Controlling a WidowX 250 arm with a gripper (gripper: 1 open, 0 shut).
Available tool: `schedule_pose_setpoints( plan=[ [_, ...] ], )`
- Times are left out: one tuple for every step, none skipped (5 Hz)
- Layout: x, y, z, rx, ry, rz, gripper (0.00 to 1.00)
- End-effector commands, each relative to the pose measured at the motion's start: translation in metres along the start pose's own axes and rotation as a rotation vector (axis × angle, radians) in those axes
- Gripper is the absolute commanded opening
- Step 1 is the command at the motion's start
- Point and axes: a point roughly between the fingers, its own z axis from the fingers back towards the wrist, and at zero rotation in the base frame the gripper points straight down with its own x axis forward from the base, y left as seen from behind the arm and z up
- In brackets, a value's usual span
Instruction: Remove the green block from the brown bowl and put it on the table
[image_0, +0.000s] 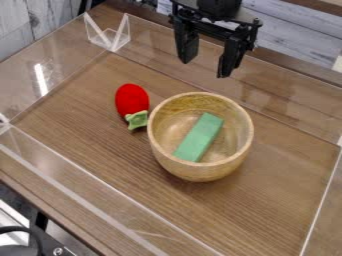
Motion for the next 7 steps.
schedule_pose_setpoints(
  plan=[
    [-0.004, -0.002, -0.018, 0.0, 0.034, -0.061, 1.0],
    [-0.018, -0.008, -0.043, 0.0, 0.057, -0.122, 1.0],
    [-0.019, -0.01, -0.065, -0.005, 0.05, -0.092, 1.0],
    [-0.017, -0.01, -0.08, -0.012, 0.033, -0.063, 1.0],
    [-0.017, -0.022, -0.078, -0.021, 0.02, -0.052, 1.0],
    [-0.018, -0.034, -0.074, -0.029, 0.013, -0.054, 1.0],
    [-0.031, -0.039, -0.062, -0.036, 0.003, -0.03, 1.0]
  ],
)
